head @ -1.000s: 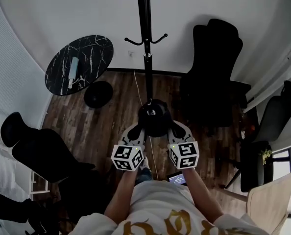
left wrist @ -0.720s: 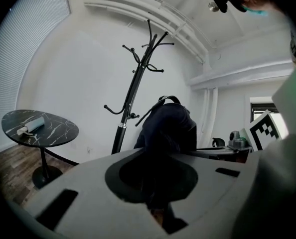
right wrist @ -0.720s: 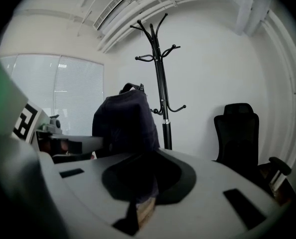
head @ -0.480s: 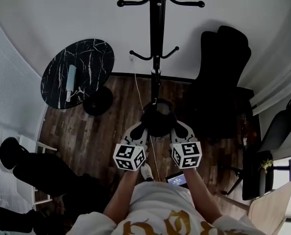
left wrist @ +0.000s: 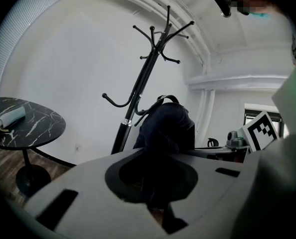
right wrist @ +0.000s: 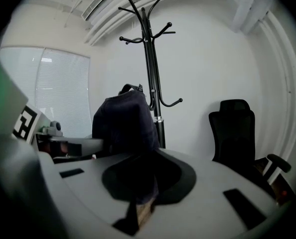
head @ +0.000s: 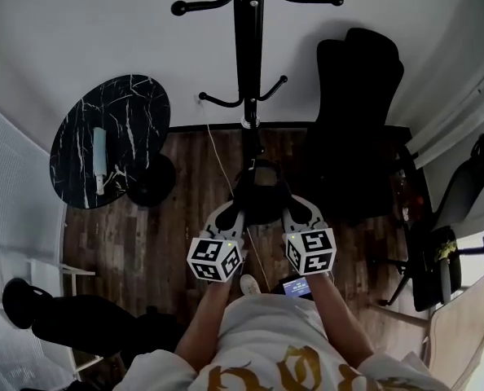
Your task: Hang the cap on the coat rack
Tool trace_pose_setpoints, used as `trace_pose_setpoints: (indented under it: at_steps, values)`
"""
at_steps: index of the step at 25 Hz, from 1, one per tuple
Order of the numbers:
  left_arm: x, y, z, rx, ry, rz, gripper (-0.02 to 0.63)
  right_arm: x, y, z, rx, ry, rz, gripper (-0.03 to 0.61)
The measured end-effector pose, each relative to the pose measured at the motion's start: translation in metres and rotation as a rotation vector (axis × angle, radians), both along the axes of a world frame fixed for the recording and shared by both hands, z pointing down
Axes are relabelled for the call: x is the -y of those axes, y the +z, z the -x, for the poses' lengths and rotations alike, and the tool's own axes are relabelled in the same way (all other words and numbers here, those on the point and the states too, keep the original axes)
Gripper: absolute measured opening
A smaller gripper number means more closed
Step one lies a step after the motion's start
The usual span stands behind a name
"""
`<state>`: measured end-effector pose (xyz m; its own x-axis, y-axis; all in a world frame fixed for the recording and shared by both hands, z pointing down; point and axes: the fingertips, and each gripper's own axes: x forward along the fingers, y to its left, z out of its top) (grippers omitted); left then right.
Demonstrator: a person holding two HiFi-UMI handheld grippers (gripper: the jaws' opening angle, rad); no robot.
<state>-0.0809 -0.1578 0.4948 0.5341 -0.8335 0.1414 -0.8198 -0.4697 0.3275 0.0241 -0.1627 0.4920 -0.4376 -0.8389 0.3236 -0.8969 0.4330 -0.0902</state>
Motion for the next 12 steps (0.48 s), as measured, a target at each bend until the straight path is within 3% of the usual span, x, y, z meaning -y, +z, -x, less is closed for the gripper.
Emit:
trace_pose_setpoints:
  at_steps: [5, 12]
  values:
    - [0.003, 0.003, -0.009, -0.006, 0.047, 0.001, 0.028, 0.006, 0.001, -0.009, 0.006, 0.032, 0.009, 0.028]
    - [0.018, 0.004, 0.005, 0.011, 0.009, -0.001, 0.028, 0.014, 0.005, 0.0, 0.012, 0.002, 0.005, 0.029]
